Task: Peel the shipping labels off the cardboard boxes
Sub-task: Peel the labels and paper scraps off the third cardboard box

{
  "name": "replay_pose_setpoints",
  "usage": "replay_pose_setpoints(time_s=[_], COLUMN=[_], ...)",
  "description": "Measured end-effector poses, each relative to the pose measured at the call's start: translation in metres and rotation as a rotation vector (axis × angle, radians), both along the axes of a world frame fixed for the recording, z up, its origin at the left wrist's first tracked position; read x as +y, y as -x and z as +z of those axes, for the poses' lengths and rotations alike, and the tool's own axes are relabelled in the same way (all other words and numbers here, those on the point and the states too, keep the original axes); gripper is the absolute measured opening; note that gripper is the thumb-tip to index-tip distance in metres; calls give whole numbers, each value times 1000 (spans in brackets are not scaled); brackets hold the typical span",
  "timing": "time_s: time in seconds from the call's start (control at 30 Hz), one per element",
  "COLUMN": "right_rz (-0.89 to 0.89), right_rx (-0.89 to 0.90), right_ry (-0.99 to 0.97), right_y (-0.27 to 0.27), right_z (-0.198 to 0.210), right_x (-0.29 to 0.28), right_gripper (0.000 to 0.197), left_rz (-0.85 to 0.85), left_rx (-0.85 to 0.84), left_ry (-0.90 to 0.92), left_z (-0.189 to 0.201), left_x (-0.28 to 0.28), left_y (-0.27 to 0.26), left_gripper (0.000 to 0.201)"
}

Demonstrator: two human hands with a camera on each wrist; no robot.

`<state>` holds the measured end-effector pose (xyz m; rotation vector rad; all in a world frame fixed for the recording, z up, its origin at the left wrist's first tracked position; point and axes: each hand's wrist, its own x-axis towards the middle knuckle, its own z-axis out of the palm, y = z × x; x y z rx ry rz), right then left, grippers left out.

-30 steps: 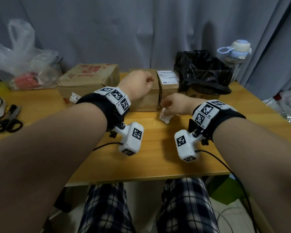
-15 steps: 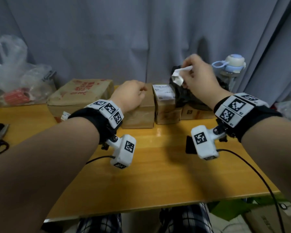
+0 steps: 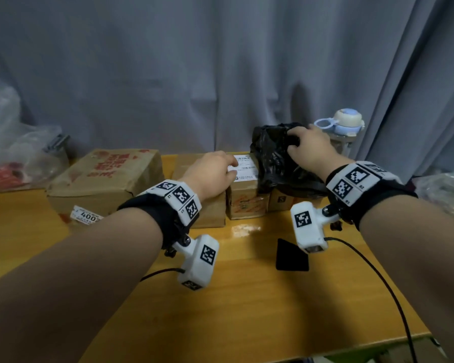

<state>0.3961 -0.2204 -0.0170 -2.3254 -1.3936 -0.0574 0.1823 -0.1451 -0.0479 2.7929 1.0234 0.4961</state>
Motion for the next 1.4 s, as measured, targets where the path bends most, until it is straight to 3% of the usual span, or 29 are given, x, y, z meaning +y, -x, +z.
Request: replay_pose_setpoints(time_s=[0.1, 0.2, 0.3, 0.47, 0.6, 0.73, 0.83, 1.03, 1.27, 1.4], right_rz=[82, 178, 271, 397, 505, 450, 390, 390, 498, 609], right_rx=[-37, -72, -76, -155, -290, -490, -439, -252, -189, -99], right_ry=[-114, -157, -166, -58, 205, 473, 490, 386, 430, 420], right_y=[19, 39, 55, 75, 90, 96, 94, 107, 106, 110], right_z=[5, 8, 8, -6, -22, -33, -44, -49, -30, -12], right_x=[1, 5, 10, 18, 23, 26, 24, 29, 12, -10], right_gripper=[45, 41, 38, 36, 29, 60, 73, 55, 78, 52], left_rz=[-8, -47, -7, 53, 51, 32, 65, 68, 132, 169], left_rx=[114, 360, 481, 385, 380, 396, 396, 328, 206, 236], left_ry=[19, 28, -4, 36, 68, 70, 42, 21, 54, 32], left_z=[-7, -17, -24, -22, -19, -24, -27, -20, -10, -7], left_x=[1, -2, -1, 16, 28, 18, 15, 23, 23, 23], left_y=[-8, -14, -11, 17, 41, 43, 42, 42, 47, 49], left_gripper=[46, 59, 55, 46, 41, 50, 53, 38, 37, 42])
